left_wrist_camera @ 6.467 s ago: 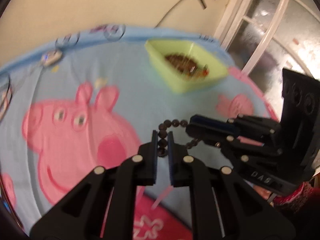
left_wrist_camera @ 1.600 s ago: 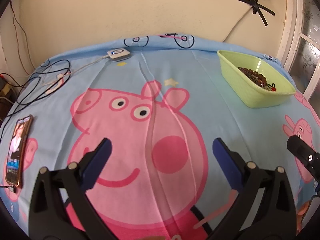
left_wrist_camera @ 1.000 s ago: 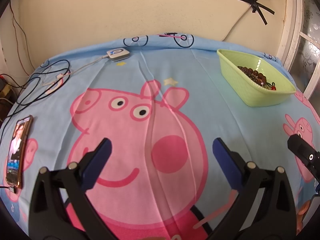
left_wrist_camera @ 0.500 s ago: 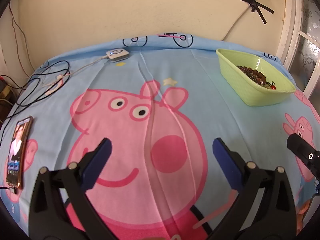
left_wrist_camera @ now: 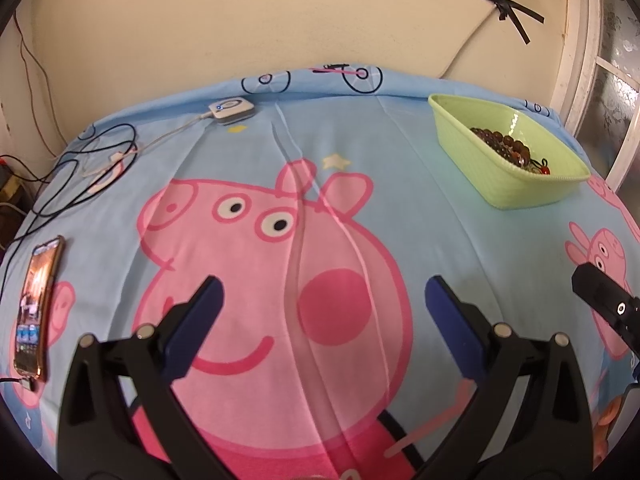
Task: Organize jewelry
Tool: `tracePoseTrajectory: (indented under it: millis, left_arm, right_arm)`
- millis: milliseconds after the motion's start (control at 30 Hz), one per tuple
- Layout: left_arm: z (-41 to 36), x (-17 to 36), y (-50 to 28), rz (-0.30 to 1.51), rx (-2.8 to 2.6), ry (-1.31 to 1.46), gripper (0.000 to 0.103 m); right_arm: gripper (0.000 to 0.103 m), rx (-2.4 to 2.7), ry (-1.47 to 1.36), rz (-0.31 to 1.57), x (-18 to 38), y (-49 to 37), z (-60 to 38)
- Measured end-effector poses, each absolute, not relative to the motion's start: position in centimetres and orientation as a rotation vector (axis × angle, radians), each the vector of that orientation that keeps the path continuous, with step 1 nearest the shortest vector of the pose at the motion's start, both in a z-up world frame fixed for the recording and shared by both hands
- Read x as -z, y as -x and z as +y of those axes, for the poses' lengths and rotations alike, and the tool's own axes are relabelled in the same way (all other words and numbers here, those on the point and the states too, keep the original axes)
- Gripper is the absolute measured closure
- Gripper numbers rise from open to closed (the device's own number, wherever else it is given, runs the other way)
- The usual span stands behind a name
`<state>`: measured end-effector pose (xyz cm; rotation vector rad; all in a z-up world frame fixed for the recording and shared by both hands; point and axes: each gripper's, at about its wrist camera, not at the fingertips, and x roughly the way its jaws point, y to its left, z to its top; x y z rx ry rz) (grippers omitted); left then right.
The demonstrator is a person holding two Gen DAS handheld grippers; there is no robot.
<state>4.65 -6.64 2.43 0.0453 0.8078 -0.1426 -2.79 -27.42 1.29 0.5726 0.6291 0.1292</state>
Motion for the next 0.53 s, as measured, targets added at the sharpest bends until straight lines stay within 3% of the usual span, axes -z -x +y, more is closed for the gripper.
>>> tracePoseTrajectory:
  millis: [533]
  left_arm:
    - [-7.14, -2.47, -4.68, 0.809, 0.157, -0.070, 0.006]
  right_arm:
    - [0.055, -0.129, -0.574, 0.626, -1.24, 2.81, -27.34]
